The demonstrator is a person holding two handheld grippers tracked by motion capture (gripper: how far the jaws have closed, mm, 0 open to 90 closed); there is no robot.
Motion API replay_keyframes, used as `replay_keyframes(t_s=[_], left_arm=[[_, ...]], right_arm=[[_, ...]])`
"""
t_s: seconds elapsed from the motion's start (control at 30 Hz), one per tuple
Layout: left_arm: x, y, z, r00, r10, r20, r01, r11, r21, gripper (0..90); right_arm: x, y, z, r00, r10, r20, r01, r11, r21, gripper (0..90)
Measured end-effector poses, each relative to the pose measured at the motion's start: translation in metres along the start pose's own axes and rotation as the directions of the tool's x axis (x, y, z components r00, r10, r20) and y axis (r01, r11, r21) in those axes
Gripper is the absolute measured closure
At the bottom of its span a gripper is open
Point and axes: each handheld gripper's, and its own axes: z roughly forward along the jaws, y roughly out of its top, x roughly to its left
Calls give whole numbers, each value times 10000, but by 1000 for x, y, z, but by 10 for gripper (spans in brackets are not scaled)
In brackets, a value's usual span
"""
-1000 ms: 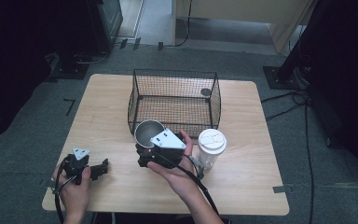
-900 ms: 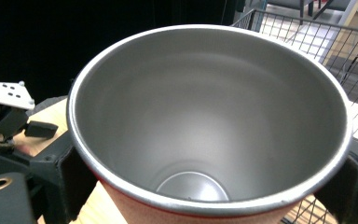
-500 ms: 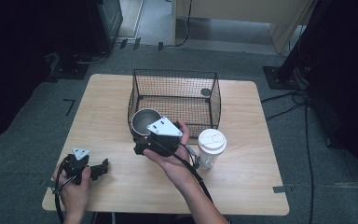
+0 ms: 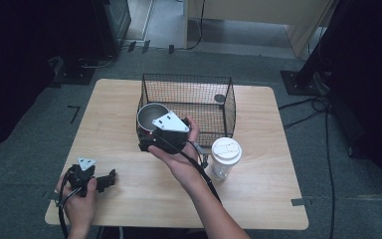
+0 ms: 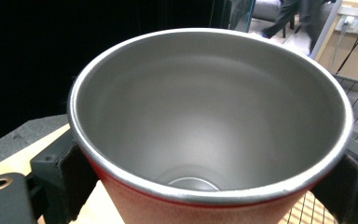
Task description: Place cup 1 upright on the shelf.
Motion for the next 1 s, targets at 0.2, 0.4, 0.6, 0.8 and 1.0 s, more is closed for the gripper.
replay_keyframes(t_s=[0.2,0.4,0.6,0.8,1.0], left_arm=[[0,0,0,10000,3,-2,-3,10000,-8,0],[0,0,0,10000,0,-2,0,10000,-11,0],[0,0,0,10000,12,-3,-12,10000,-10,0],[0,0,0,10000,-4,-1,4,10000,-10,0],[0,0,0,10000,-6,-5,6,10000,-24,0]], right_arm=[[-3,9,10,9998,-34,219,36,9999,-98,74],[-9,16,19,9991,175,386,-166,9996,-224,74],[-19,22,34,9971,332,681,-312,9990,-308,74],[-28,24,49,9917,429,1209,-378,9983,-437,74],[-37,25,60,9893,646,1307,-580,9969,-538,74]])
